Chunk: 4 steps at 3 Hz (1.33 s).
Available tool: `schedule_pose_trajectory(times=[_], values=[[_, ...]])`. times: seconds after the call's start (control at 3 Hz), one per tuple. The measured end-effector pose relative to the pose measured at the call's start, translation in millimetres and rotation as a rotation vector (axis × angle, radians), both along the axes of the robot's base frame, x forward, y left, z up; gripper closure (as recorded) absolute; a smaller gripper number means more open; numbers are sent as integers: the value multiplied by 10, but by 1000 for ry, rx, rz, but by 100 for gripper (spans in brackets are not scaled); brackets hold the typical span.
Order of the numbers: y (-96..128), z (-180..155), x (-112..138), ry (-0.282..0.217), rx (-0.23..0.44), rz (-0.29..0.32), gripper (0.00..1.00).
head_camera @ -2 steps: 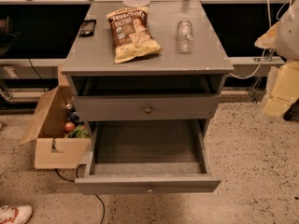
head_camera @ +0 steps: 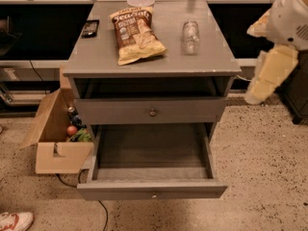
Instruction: Place brown chip bag into middle drawer
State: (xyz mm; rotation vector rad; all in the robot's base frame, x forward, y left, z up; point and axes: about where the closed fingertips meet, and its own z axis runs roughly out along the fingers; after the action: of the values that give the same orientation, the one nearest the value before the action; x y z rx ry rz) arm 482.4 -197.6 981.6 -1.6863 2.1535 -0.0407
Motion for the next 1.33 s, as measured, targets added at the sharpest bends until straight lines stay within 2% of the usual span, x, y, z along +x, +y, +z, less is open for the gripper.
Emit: schedule_pose_trajectory(times=[0.33, 0.67, 1.0, 1.33], values=[[194, -11, 505, -42, 84, -2, 0], [410, -61, 983, -88, 203, -95, 0], [411, -62, 984, -88, 203, -95, 0], [539, -206, 1201, -103, 275, -94, 0]])
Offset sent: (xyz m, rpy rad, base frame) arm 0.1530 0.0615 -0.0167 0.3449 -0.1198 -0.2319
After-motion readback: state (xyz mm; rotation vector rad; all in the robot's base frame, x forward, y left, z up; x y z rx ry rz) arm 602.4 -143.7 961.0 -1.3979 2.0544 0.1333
